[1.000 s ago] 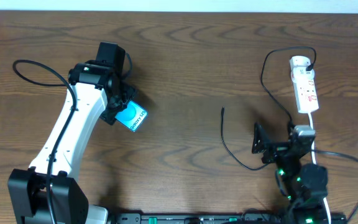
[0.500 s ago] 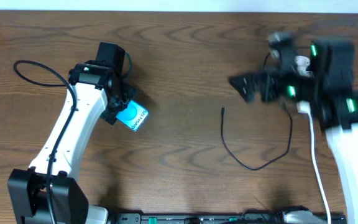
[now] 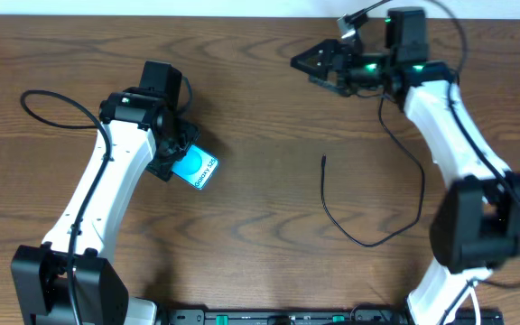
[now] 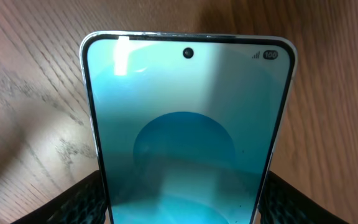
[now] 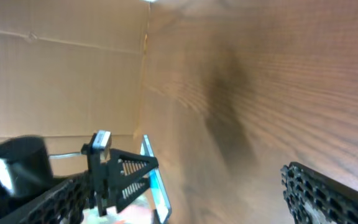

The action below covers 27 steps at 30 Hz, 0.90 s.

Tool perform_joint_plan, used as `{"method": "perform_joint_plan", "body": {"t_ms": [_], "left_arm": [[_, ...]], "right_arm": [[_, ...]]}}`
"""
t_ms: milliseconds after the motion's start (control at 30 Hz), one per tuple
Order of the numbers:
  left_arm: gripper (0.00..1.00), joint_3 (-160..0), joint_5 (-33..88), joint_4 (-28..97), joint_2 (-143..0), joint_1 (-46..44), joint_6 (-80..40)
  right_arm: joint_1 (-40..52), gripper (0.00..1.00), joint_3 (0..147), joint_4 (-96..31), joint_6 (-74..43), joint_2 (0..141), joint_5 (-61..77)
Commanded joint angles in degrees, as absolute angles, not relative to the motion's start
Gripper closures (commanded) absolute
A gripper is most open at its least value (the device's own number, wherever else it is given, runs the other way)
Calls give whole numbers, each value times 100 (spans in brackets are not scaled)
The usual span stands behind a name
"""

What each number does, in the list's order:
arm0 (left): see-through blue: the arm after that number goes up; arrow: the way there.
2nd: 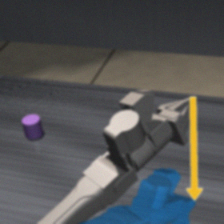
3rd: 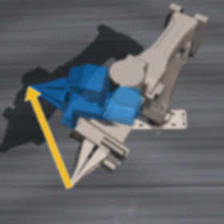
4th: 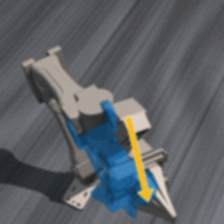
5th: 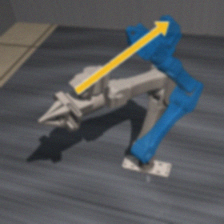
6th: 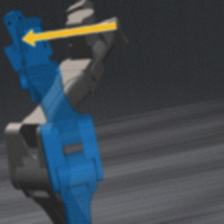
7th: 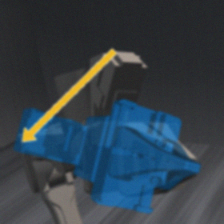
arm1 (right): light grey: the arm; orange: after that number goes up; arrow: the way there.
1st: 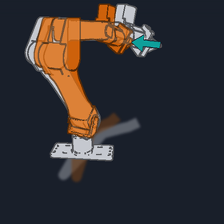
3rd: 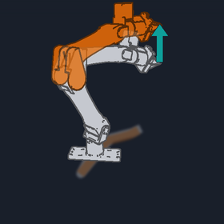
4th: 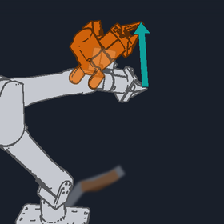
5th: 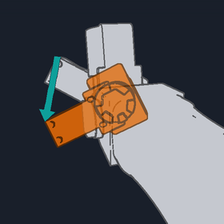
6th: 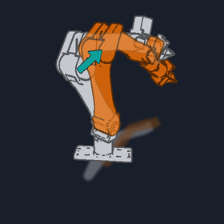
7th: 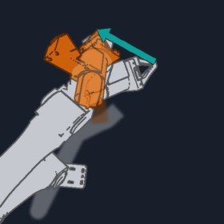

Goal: Plug charger to phone and switch on socket
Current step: 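Move the right gripper toward the phone's top edge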

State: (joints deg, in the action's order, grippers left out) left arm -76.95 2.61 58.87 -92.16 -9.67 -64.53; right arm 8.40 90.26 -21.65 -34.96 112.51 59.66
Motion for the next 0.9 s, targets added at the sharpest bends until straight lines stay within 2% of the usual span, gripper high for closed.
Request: {"method": "perform_joint_plan", "body": {"t_ms": [0,233,467,867], "left_arm": [[93,-7714,242,5907,-9172,-967,-7100],[93,-7714,248,5905,-9172,-965,-8184],[93,-7714,456,5909,-9174,-746,-8285],[93,-7714,891,5907,-9174,-552,-8967]], "right_arm": [[1162,1,9096,-1765,-4300,11636,6670],[1765,2,9096,-1603,-4316,11837,6423],[2311,9,9096,-1848,-4099,11837,6167],[2779,9,9096,-2257,-3712,11837,5776]]}}
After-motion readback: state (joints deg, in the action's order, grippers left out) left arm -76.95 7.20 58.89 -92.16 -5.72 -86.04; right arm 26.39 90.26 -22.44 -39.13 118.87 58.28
